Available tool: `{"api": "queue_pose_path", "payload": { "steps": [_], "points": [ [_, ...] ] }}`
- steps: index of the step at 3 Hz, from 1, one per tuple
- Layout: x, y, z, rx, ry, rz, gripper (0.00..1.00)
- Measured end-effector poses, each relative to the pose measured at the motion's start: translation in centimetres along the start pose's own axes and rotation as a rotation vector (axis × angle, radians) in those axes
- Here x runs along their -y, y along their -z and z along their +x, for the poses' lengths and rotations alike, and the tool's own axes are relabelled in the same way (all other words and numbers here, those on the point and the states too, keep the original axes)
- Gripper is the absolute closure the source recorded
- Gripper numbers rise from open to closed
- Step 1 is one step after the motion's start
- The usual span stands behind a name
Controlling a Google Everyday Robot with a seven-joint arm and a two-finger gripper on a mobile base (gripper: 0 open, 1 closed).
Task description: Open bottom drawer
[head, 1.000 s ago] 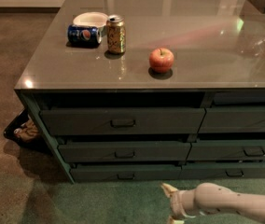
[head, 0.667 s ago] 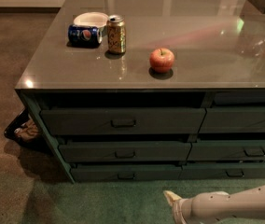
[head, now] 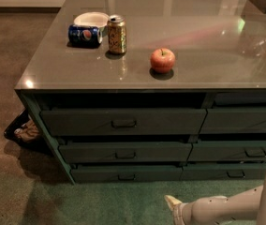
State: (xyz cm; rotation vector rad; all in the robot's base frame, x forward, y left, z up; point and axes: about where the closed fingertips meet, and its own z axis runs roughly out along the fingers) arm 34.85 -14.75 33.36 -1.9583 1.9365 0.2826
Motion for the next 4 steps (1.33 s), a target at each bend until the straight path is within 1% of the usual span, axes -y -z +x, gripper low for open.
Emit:
{"api": "queue_pose_path", "payload": {
  "steps": [1,2,3,4],
  "points": [
    [2.3,-3.0,-0.5,0.090,0.038,0.095,0.00],
    [5.4,-6.2,-0.7,0.219,0.017,0.239,0.00],
    [5.4,-6.2,-0.7,0.219,0.017,0.239,0.00],
    [6.3,-7.6,-1.9,0.268,0.038,0.277,0.00]
  ]
}}
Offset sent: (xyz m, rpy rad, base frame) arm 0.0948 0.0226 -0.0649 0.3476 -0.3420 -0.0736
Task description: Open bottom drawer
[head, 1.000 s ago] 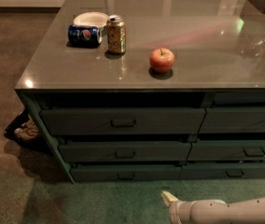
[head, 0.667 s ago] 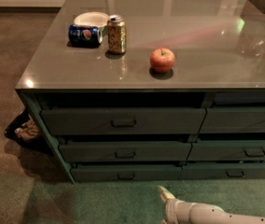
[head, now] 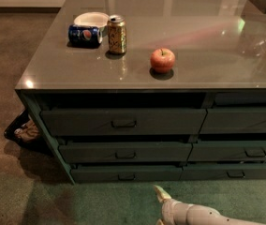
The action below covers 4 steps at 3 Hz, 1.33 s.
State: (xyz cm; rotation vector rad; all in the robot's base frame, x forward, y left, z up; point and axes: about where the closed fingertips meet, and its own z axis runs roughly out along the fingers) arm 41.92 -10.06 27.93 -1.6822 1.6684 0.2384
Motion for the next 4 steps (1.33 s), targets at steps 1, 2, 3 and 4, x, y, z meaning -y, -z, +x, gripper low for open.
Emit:
{"api": "queue_pose_path", "payload": {
  "steps": [1,2,3,4],
  "points": [
    [1.4,-3.2,-0.3,0.006,0.047,0.051,0.00],
    [0.7,-4.1,1.3,-0.075,0.043,0.030,0.00],
    [1.3,-4.7,3.0,-0.134,0.020,0.041,0.00],
    [1.3,-4.7,3.0,-0.133,0.019,0.041,0.00]
  ]
}}
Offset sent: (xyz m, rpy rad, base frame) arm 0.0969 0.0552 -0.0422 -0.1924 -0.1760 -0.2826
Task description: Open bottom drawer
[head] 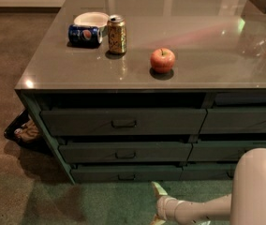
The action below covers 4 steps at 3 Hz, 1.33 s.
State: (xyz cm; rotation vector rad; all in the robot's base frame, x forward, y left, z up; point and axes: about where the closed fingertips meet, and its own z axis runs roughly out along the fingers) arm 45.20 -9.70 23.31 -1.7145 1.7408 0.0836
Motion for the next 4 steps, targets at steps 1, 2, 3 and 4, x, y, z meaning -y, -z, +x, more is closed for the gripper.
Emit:
{"api": "queue_pose_path", "payload": {
  "steps": [1,2,3,4],
  "points": [
    [-0.4,-1.4,-1.4,0.042,0.061,0.011,0.00],
    [-0.9,-4.7,-3.2,0.094,0.111,0.058,0.00],
    [1.4,-9.7,-6.1,0.190,0.158,0.069,0.00],
    [1.4,-9.7,-6.1,0.189,0.157,0.070,0.00]
  ]
}}
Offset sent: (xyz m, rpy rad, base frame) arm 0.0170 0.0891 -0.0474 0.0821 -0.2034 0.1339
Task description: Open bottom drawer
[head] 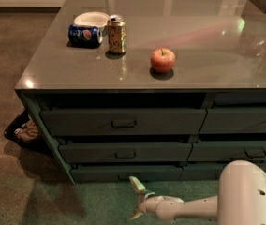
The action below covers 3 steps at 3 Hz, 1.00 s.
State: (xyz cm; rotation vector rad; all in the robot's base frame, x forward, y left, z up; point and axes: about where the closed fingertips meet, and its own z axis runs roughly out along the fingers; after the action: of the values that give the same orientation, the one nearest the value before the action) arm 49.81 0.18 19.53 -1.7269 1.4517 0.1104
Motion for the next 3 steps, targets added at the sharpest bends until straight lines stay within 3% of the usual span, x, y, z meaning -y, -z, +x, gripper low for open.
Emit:
{"api": "queue_pose_path", "payload": {
  "steps": [1,2,3],
  "points": [
    [-1.3,-1.0,0.2,0.018,-0.011,0.005,0.00],
    [-3.4,-4.0,0.2,0.050,-0.027,0.018,0.00],
    [-3.5,-8.9,1.1,0.074,0.005,0.093,0.00]
  ]
}}
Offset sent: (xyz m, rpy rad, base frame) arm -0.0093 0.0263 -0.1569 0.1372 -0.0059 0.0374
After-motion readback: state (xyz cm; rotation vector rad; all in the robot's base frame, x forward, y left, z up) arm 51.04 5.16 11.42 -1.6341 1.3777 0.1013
